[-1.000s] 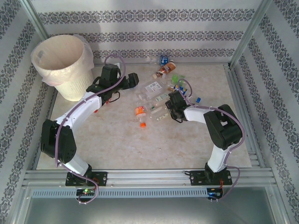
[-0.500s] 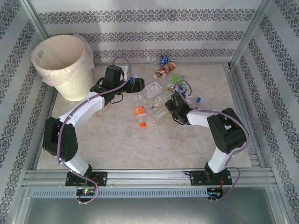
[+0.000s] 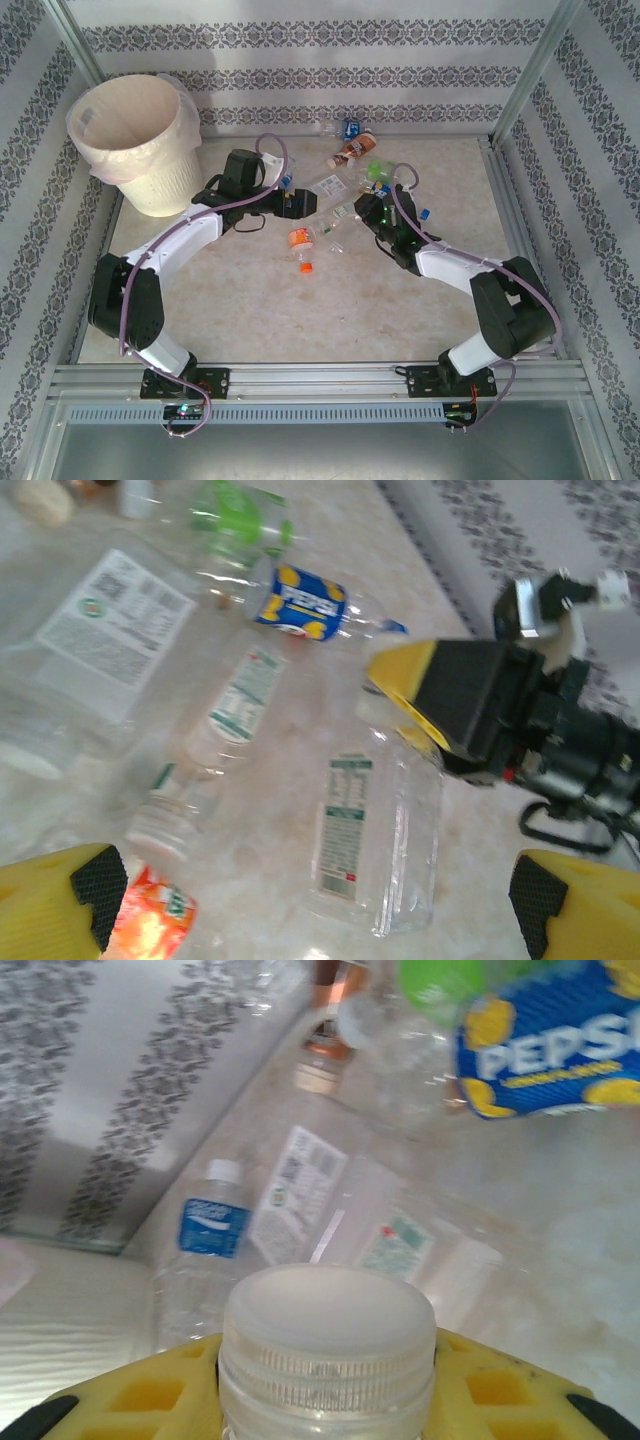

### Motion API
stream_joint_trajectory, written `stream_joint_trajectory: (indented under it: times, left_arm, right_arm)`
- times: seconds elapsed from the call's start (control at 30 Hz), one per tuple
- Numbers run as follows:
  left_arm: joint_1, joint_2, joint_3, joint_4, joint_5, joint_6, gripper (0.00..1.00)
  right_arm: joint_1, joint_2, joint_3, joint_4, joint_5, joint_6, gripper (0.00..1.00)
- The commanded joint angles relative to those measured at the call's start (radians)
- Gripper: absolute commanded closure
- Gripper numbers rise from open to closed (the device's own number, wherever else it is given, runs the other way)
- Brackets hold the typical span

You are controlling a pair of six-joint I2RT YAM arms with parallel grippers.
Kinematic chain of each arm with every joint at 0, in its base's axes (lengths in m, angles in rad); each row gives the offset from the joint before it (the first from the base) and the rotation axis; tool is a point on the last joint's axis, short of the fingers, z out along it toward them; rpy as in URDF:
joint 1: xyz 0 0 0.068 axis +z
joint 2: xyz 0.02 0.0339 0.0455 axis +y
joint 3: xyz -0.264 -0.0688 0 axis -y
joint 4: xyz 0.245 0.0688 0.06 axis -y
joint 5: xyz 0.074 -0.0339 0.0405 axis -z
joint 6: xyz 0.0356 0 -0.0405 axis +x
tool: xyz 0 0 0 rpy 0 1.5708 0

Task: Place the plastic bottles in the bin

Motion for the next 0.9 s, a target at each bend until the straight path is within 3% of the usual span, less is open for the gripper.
stream_joint_trajectory:
  times: [0.0,0.27,0.53,0.67,0.8,0.87]
  left_arm:
    - [-0.028,-0.016,0.008,0.043,0.153,0.04,0.0]
    - [-0.062,0.012,0.019,0.126,0.261,0.065,0.0]
    - [-0.087,0.07,0.093,0.077,0.232,0.123,0.0]
    - [-0.086,0.105,0.104,0.111,0.296,0.112,0.0]
    - [-0.088,0.119,0.099,0.155,0.322,0.088,0.08]
    - [-0.087,0.116,0.089,0.178,0.324,0.079,0.16]
  right_arm:
    - [-0.012,-0.053,0.034,0.07,-0.107,-0.114,0.72]
    - [-0.012,-0.097,0.126,0.051,-0.161,-0.128,0.72]
    - [-0.006,-0.096,0.18,0.082,-0.262,-0.119,0.71]
    - [0.007,-0.088,0.2,0.115,-0.317,-0.119,0.71]
    - [0.017,-0.083,0.213,0.128,-0.327,-0.127,0.71]
    - [0.017,-0.079,0.218,0.132,-0.332,-0.13,0.71]
